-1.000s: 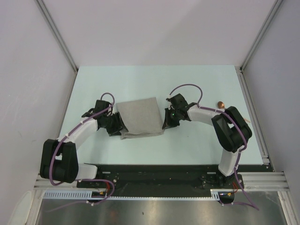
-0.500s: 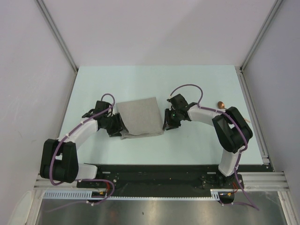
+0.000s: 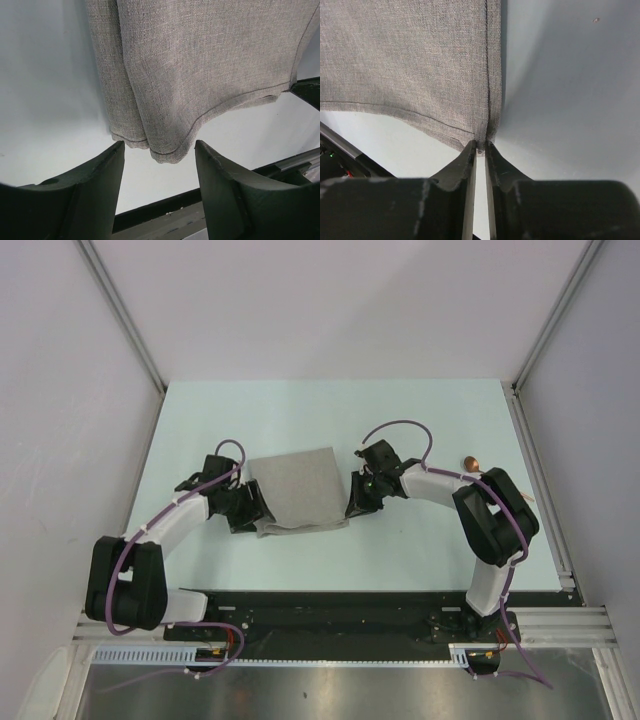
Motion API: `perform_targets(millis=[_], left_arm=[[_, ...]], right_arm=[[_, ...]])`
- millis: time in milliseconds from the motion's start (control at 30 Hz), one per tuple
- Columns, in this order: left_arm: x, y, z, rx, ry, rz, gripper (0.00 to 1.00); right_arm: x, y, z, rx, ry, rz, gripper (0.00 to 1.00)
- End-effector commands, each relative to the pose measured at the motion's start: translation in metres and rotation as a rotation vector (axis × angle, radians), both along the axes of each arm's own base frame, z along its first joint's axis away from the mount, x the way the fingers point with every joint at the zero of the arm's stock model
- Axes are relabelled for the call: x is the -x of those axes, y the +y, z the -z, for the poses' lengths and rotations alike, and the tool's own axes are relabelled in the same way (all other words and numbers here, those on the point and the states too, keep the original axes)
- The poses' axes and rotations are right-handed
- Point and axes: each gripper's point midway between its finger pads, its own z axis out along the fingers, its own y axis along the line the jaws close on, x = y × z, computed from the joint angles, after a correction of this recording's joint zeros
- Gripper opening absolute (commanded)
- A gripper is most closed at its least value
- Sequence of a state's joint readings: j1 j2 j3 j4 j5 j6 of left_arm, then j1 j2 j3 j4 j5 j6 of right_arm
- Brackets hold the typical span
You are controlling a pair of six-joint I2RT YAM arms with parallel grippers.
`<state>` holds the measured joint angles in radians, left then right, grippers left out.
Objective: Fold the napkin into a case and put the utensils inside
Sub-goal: Smooth out the square-folded napkin at the center of the board.
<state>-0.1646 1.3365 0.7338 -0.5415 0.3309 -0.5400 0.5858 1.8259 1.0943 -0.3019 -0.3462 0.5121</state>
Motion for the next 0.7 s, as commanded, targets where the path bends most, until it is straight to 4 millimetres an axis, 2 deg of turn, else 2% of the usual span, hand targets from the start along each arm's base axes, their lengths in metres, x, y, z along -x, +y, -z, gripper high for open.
perform_targets(millis=[0, 100, 267, 367, 667], left_arm=[[-0.008, 0.001, -0.005, 0.000, -0.026, 0.009, 0.62], [-0.007, 0.001, -0.005, -0.002, -0.021, 0.013, 0.59], [-0.004, -0.001, -0.004, 0.008, -0.015, 0.018, 0.59], [-0.004, 0.000, -0.004, 0.007, -0.015, 0.018, 0.59], [-0.003, -0.001, -0.004, 0.014, -0.016, 0.021, 0.59]], right_arm=[[-0.008, 0.008, -0.019, -0.045, -0.043, 0.003, 0.12], [-0.009, 0.007, -0.018, -0.045, -0.038, 0.009, 0.00], [-0.008, 0.004, -0.018, -0.040, -0.039, 0.015, 0.00], [-0.005, 0.005, -0.017, -0.042, -0.026, 0.010, 0.18], [-0.005, 0.002, -0.007, -0.035, -0.006, 0.032, 0.25]])
